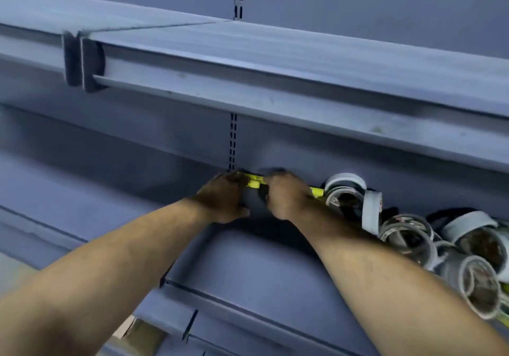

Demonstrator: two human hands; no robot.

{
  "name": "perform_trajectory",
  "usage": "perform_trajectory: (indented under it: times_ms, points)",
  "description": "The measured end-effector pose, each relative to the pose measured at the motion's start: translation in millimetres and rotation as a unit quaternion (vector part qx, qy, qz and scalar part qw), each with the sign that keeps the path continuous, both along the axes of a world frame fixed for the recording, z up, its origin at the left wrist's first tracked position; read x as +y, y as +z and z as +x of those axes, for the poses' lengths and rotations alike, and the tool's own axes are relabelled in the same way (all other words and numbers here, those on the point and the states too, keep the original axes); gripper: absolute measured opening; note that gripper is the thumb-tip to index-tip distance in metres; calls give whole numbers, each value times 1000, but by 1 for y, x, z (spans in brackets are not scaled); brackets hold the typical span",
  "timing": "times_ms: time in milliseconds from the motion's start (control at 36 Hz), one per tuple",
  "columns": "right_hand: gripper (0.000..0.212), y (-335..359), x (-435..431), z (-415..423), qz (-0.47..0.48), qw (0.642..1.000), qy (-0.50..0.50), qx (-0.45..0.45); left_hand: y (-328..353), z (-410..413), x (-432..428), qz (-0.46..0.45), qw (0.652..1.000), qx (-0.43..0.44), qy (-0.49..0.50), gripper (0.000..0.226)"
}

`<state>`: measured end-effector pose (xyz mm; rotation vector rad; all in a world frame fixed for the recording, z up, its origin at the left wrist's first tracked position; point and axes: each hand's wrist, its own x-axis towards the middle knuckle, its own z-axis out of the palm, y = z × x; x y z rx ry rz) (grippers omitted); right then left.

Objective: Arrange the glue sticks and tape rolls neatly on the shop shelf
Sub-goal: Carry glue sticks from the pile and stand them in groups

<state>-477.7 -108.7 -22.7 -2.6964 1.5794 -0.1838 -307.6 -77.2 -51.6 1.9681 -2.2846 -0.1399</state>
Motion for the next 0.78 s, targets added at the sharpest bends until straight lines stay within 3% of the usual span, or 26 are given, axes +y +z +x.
perform_trajectory:
  times_ms: [139,250,556,639,778]
  points:
    - [39,-2,-11,11,19,999,-10,23,-5,13,-16,25,998,35,-40,96]
    - [48,-7,-20,19,35,998,-5,46,-7,15,-25,7,998,0,-58,107]
    - [57,-14,-33,29,49,996,4,76,-17,22,-18,-21,997,34,-62,54]
    - [51,-16,-32,29,36,995,10,96,-20,18,-12,-31,996,44,-65,40]
    - [49,-13,-29,25,33,996,14,85,-11,13,-4,24,995,58,-75,27]
